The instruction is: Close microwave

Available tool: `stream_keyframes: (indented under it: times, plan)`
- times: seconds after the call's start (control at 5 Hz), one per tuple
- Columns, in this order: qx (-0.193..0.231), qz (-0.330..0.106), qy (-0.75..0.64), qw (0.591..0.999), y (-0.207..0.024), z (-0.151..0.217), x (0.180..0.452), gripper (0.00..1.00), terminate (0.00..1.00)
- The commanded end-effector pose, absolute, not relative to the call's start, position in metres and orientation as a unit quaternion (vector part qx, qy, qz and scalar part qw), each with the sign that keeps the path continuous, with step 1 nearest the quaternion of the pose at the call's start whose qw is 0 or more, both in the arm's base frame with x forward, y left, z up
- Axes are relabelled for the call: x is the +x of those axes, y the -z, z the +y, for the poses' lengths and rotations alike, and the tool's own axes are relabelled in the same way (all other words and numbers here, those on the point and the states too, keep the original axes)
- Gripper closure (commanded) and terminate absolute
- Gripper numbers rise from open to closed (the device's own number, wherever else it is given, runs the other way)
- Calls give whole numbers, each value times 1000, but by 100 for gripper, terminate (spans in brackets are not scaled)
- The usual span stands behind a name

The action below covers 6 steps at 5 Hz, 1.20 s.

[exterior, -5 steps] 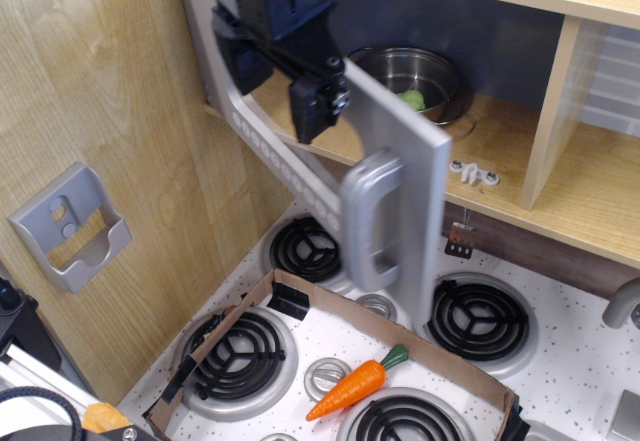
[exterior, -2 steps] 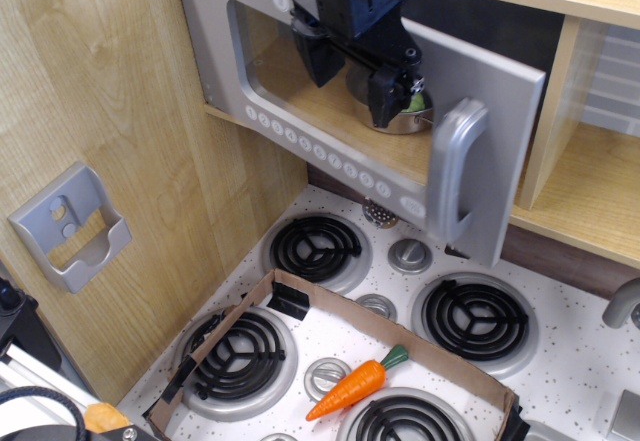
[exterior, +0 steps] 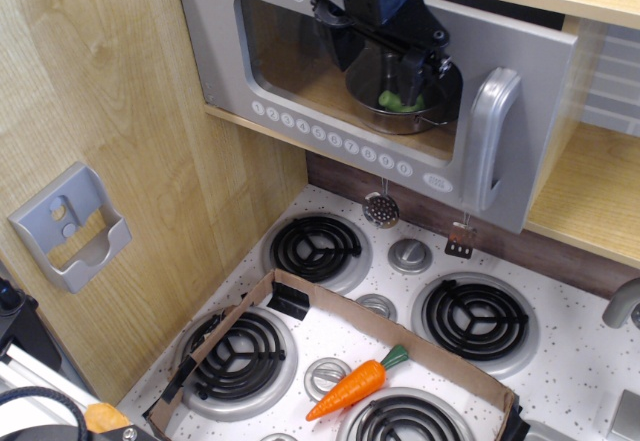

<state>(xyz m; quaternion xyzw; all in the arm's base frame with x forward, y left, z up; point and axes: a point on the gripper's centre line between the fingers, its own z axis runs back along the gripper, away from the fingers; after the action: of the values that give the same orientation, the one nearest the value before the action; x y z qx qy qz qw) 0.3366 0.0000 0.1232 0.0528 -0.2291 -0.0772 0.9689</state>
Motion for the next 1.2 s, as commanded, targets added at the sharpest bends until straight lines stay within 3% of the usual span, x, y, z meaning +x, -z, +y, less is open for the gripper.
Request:
stream_keyframes:
  times: [0.0, 0.4, 0.6, 1.0]
  plan:
    - [71, -341, 29, 937, -152, -6, 338, 0, 0]
    - [84, -417, -4, 905, -160, -9, 339, 0, 0]
    - [93, -435, -6, 896, -166, -12, 344, 0, 0]
    - [95, -429, -24, 898, -169, -17, 343, 0, 0]
